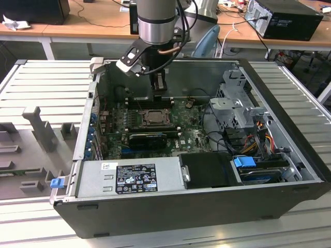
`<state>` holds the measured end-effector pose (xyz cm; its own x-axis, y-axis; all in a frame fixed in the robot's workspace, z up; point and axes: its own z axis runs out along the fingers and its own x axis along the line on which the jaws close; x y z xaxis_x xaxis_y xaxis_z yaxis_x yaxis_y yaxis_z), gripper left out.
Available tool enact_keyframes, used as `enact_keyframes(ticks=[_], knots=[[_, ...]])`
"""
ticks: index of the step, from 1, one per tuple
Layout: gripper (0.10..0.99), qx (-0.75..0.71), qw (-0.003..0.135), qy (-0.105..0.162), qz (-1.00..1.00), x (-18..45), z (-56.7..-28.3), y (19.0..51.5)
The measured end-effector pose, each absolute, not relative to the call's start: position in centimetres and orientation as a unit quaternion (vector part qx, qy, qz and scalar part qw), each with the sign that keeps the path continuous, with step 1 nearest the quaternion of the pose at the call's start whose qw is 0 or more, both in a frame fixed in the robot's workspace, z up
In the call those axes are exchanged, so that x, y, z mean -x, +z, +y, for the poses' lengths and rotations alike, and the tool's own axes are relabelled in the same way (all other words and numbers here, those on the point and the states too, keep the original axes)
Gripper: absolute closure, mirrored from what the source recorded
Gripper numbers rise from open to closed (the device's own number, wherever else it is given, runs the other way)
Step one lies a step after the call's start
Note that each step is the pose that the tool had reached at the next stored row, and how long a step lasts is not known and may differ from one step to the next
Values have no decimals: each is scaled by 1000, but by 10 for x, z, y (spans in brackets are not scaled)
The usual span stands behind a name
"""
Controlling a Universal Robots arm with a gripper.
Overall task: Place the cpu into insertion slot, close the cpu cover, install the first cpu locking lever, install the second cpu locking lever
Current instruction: 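Install the first cpu locking lever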
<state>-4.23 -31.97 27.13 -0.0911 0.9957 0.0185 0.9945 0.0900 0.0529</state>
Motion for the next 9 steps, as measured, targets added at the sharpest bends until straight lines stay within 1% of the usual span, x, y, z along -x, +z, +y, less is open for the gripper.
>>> enact_keyframes(ticks=[9], knots=[[980, -647, 10, 26, 762, 42, -320, 271]])
